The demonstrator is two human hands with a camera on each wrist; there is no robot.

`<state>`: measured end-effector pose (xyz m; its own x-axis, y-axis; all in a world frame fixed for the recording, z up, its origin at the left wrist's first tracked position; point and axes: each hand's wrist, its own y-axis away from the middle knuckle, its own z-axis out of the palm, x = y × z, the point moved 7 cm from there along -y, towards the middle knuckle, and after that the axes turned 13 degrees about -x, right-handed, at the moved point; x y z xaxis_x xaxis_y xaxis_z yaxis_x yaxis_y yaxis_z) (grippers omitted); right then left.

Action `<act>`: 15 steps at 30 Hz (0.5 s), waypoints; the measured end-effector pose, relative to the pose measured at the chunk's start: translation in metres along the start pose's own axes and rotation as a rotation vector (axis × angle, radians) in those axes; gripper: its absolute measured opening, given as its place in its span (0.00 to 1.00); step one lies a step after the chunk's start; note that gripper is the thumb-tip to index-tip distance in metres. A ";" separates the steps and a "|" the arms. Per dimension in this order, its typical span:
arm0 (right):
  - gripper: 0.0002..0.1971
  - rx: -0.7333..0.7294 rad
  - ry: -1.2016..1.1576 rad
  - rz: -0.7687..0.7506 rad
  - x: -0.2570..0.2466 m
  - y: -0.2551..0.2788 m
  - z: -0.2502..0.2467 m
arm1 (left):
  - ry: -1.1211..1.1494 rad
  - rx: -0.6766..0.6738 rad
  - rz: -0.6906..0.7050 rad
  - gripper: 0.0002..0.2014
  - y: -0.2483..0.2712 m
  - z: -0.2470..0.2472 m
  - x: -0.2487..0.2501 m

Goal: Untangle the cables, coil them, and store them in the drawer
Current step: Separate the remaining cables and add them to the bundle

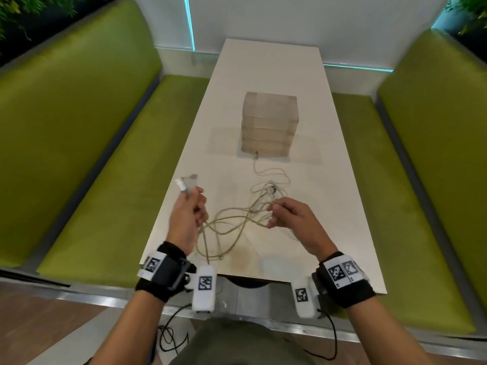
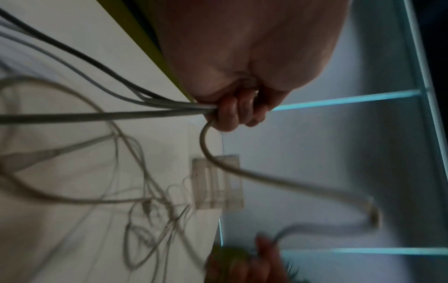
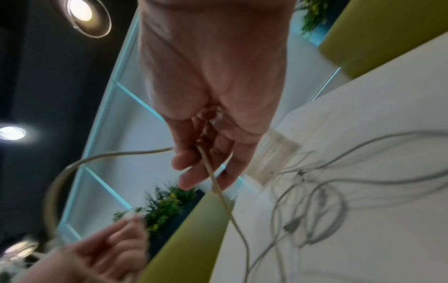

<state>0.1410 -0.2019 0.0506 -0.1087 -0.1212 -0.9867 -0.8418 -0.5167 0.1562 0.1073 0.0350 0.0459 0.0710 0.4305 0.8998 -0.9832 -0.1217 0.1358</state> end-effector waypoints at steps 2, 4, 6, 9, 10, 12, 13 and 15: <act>0.07 0.055 -0.046 -0.023 -0.010 -0.006 0.016 | -0.140 -0.062 -0.097 0.11 0.003 0.021 -0.019; 0.07 0.135 -0.045 -0.023 -0.017 -0.012 0.022 | -0.187 -0.138 -0.171 0.16 0.007 0.040 -0.032; 0.08 0.197 0.022 -0.010 -0.024 -0.014 0.024 | -0.180 -0.221 -0.207 0.26 0.011 0.052 -0.039; 0.08 0.262 0.072 0.022 -0.028 -0.013 0.020 | -0.017 -0.248 -0.204 0.34 0.017 0.054 -0.041; 0.08 0.265 0.073 0.030 -0.029 -0.013 0.020 | 0.010 -0.235 -0.184 0.35 0.018 0.053 -0.039; 0.08 0.175 0.096 0.033 -0.030 -0.013 0.032 | -0.071 -0.189 -0.129 0.30 0.016 0.052 -0.035; 0.09 0.078 0.139 0.033 -0.030 -0.013 0.044 | -0.120 -0.154 -0.108 0.27 0.015 0.052 -0.033; 0.10 -0.106 0.243 0.041 -0.028 -0.011 0.070 | -0.149 -0.078 -0.076 0.22 0.011 0.051 -0.031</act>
<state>0.1162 -0.1337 0.0734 -0.0012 -0.3372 -0.9414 -0.7779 -0.5913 0.2128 0.1027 -0.0250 0.0407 0.1635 0.2979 0.9405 -0.9838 -0.0215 0.1778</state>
